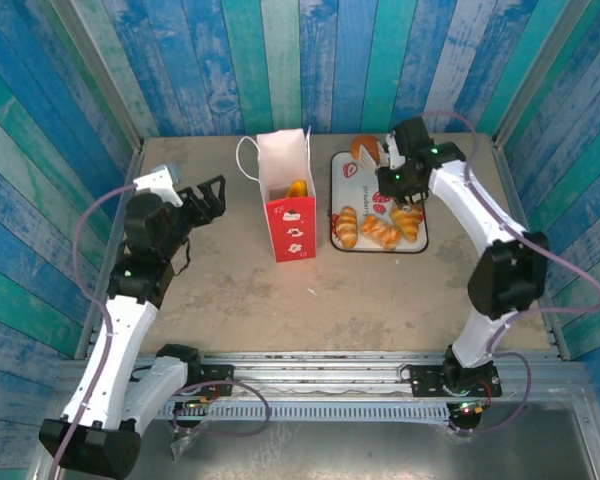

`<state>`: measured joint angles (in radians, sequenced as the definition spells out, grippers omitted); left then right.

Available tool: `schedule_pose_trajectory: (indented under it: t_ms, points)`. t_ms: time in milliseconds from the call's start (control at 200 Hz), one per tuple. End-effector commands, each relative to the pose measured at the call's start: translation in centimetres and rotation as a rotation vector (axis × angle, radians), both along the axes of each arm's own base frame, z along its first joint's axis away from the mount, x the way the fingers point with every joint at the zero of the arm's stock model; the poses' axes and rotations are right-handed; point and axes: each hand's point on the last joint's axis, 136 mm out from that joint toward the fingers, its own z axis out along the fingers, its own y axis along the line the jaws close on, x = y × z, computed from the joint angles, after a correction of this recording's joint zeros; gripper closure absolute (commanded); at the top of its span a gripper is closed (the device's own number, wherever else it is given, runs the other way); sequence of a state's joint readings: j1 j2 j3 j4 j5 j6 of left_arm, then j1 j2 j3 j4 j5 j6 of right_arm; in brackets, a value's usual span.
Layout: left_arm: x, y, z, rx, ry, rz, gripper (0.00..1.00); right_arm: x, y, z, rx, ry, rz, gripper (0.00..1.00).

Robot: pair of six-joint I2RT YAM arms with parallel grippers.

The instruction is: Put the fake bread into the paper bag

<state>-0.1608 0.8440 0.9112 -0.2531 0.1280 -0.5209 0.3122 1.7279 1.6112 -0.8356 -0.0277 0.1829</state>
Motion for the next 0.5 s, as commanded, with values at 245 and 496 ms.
schedule_pose_trajectory:
  t_ms: [245,496]
  points:
    - [3.0,-3.2,3.9,0.109,0.065,-0.192,0.04,-5.9,1.0,9.6,0.170,-0.242,-0.033,0.73]
    - [5.7,-4.5,3.2,0.186,0.153,-0.280,0.12,-9.7,3.1,14.3,0.283,-0.332,0.021,0.73]
